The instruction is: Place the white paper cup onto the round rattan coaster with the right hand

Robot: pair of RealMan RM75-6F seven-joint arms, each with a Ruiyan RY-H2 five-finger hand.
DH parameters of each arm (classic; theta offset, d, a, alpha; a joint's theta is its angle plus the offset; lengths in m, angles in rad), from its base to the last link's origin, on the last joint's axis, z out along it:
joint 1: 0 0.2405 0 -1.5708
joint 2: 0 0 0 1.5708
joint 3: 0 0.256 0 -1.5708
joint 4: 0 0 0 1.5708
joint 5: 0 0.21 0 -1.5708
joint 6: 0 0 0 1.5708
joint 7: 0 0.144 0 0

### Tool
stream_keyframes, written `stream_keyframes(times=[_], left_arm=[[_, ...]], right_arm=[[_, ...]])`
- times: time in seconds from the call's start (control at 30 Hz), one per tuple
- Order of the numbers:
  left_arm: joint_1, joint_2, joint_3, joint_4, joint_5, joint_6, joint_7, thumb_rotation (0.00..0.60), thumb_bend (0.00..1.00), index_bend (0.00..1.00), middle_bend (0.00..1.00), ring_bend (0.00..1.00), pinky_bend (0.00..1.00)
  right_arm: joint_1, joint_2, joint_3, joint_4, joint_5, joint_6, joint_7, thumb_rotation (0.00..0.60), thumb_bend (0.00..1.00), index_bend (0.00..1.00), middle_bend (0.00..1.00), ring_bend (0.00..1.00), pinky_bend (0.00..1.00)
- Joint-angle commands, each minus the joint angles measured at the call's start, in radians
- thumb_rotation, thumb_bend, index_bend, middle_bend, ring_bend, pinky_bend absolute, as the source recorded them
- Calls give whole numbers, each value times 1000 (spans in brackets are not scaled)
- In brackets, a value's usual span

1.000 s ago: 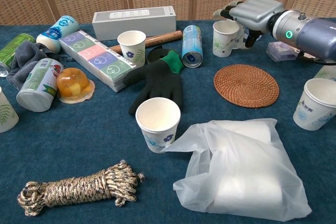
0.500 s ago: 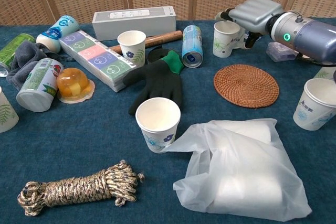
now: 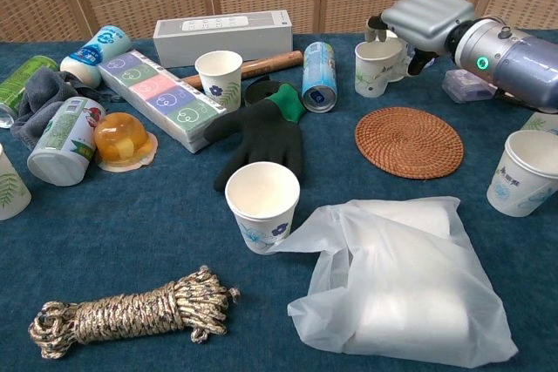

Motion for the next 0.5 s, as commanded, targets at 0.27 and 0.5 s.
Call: stream_keyframes(times=[0.27, 0.5], left_arm=[[2, 3, 5, -6, 9, 3, -3, 600, 291, 63, 0, 0, 0], [0, 4, 10, -8, 16, -1, -3, 600, 292, 63, 0, 0, 0]], right_arm=[[-24, 48, -6, -61, -8, 69, 7, 600, 396, 341, 441, 370, 344], [-45, 100, 5, -138, -4, 128, 8, 600, 398, 343, 444, 378, 344]])
